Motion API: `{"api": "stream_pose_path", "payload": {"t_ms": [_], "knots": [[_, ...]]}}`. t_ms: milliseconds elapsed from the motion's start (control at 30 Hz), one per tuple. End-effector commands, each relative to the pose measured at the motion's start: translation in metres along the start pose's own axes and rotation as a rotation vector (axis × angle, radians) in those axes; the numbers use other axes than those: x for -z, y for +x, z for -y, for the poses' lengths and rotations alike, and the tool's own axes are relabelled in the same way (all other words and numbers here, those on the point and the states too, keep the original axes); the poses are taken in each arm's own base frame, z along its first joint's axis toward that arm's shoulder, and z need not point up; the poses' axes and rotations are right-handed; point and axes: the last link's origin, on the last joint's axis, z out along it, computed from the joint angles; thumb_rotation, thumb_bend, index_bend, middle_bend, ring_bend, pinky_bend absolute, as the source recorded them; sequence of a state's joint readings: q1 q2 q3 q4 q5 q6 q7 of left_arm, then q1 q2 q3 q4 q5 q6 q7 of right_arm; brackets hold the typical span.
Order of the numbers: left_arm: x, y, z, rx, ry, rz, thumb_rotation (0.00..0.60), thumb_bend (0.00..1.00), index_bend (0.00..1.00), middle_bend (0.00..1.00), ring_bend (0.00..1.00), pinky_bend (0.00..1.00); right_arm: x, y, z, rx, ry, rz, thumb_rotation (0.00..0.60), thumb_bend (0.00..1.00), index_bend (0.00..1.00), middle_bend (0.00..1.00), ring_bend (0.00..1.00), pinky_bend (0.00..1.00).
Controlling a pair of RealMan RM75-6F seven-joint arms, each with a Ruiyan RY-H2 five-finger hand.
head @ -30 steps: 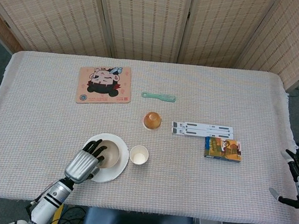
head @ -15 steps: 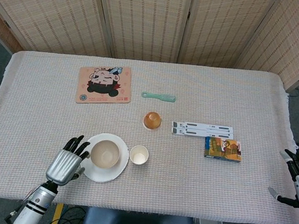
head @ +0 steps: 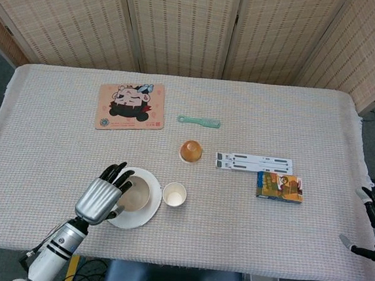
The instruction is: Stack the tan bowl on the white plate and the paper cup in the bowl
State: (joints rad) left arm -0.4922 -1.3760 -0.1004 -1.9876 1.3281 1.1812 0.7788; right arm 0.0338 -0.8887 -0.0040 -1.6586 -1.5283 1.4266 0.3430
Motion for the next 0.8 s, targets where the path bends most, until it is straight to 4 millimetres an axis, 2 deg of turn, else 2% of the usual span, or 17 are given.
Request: {"api": "stream_pose_path", "payload": {"t_ms": [33,300,667,800], "knots": [[-0.019,0.007,-0.01,0.011,-0.033,0.029,0.6,0.28,0.28,0.18,0.0,0.16,0.0,0.001,-0.001,-0.001,-0.002,-0.003,0.6,0.21,0.0,0.0,0.0,0.0],[-0.042,0.01,-0.02,0.04,-0.047,0.11,0.6,0.25,0.21,0.13,0.0,0.16,-0.001,0.001,-0.002,-0.004,-0.009,-0.005,0.6,0.21,0.0,0.0,0.0,0.0],[-0.073,-0.004,-0.051,0.025,-0.107,0.197,0.6,0.25,0.2,0.12,0.0,0.16,-0.004,0.003,-0.006,-0.017,-0.017,0.001,0.6,0.21,0.0,0.0,0.0,0.0],[-0.084,-0.007,-0.057,0.012,-0.112,0.214,0.6,0.25,0.21,0.12,0.0,0.16,-0.004,0.004,-0.008,-0.026,-0.017,0.002,0.6,0.21,0.0,0.0,0.0,0.0]]}}
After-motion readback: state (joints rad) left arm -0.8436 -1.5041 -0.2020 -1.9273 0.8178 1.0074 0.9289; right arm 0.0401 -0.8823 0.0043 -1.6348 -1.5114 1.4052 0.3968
